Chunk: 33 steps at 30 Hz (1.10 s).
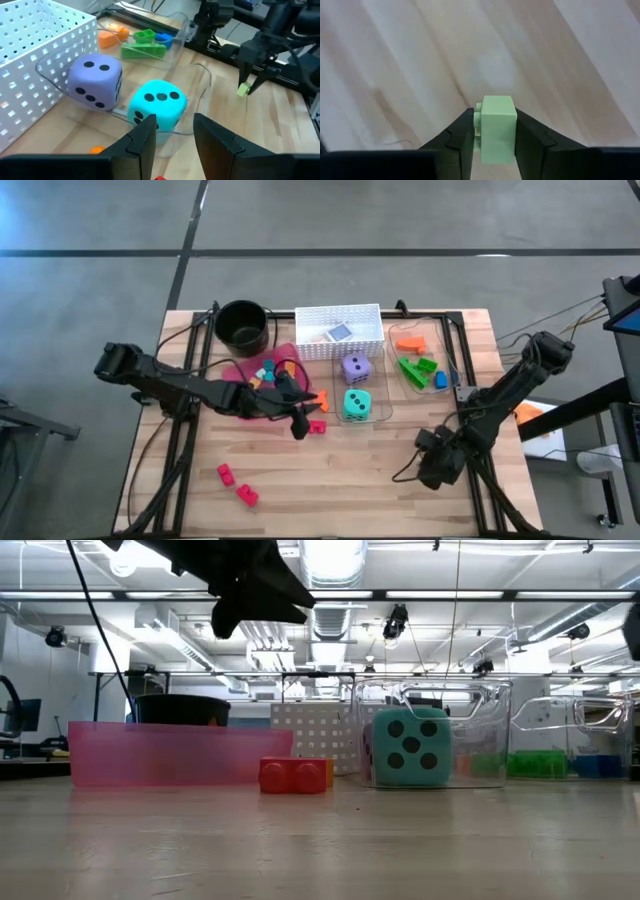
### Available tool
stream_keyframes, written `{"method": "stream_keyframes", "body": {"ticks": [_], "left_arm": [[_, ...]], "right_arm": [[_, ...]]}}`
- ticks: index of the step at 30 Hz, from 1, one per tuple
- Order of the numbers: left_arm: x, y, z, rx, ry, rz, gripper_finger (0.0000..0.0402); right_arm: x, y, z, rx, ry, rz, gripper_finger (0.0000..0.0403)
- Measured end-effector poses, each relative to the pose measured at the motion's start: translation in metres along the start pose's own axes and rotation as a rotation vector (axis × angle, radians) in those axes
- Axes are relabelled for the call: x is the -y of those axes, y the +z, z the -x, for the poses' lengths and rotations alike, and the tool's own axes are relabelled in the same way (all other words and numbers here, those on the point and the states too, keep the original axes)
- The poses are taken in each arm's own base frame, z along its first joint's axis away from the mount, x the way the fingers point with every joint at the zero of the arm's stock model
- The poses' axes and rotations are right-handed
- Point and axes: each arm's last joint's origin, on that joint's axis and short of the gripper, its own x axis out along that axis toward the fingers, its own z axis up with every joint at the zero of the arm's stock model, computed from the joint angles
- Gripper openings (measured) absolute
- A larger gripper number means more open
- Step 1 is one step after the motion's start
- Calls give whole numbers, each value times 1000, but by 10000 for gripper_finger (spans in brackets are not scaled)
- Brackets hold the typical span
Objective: Pick & Place Toys
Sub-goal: Put the light green game piece into the transparent bin
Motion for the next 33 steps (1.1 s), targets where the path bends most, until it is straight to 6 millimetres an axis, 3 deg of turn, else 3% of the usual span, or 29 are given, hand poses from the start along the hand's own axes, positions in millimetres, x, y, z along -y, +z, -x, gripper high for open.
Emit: {"method": "stream_keyframes", "body": {"ticks": [4,9,15,20,23,27,33], "left_arm": [[0,0,0,-1,-1,0,136],[2,-1,0,-21,-43,-39,136],[17,-6,0,-7,-171,-238,136],[31,-16,-12,56,-212,-385,136],[32,-23,-20,53,-209,-434,136],[29,-24,-29,57,-189,-352,136],[31,-20,-33,143,-196,-423,136]], "right_arm": [[-6,15,-1,102,62,21,90],[-13,41,-1,242,136,69,96],[-17,80,2,434,201,112,99],[-16,108,9,576,246,131,90],[-14,120,12,640,248,159,95],[-12,132,16,716,245,187,108],[-11,145,22,816,248,208,91]]}}
